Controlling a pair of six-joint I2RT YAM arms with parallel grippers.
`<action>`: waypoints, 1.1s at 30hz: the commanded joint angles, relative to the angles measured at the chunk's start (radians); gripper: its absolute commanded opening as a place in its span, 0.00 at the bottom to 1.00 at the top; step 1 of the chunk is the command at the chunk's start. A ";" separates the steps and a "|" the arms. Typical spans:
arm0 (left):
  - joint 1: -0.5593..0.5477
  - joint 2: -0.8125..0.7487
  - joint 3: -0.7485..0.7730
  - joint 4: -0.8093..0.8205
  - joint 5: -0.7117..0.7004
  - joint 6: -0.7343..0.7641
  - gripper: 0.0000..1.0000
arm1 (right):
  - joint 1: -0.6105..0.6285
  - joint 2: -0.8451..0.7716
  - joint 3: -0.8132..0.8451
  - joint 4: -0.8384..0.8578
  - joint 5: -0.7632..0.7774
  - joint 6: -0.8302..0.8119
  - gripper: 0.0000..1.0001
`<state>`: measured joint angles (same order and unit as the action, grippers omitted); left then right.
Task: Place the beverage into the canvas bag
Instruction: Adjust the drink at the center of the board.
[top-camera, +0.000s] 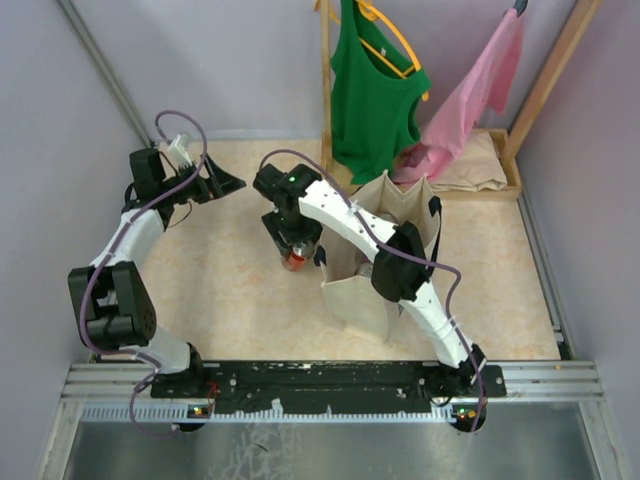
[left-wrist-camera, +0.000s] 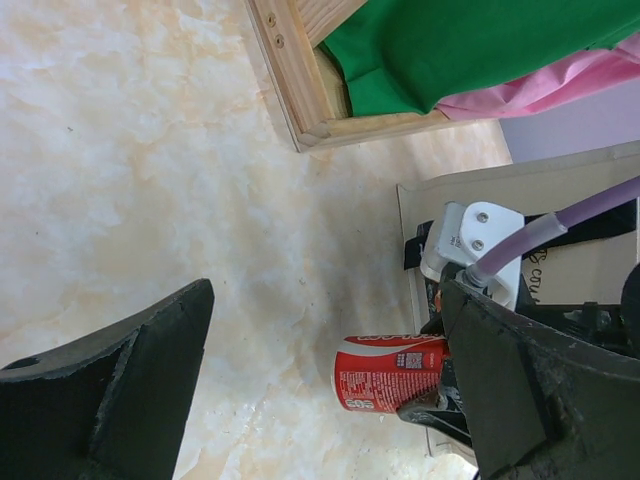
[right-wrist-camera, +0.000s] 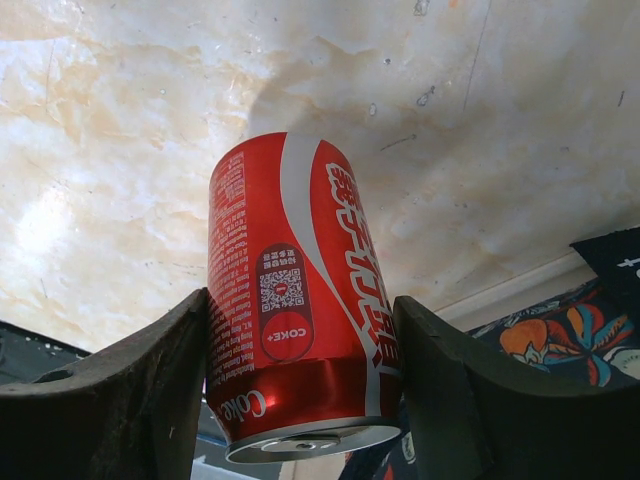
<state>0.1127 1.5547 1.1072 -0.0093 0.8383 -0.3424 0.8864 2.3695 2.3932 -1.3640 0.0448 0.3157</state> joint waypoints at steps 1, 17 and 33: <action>-0.006 -0.041 -0.006 -0.003 -0.002 0.006 1.00 | -0.004 -0.001 0.031 -0.005 0.021 -0.025 0.00; -0.006 -0.040 -0.004 0.009 0.002 -0.016 1.00 | -0.003 0.044 -0.028 0.066 0.064 -0.079 0.78; -0.005 -0.036 0.006 0.013 0.003 -0.019 1.00 | -0.013 -0.005 -0.017 0.157 0.056 -0.082 0.95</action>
<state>0.1127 1.5406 1.1065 -0.0082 0.8375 -0.3622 0.8822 2.4008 2.3322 -1.2152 0.0856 0.2356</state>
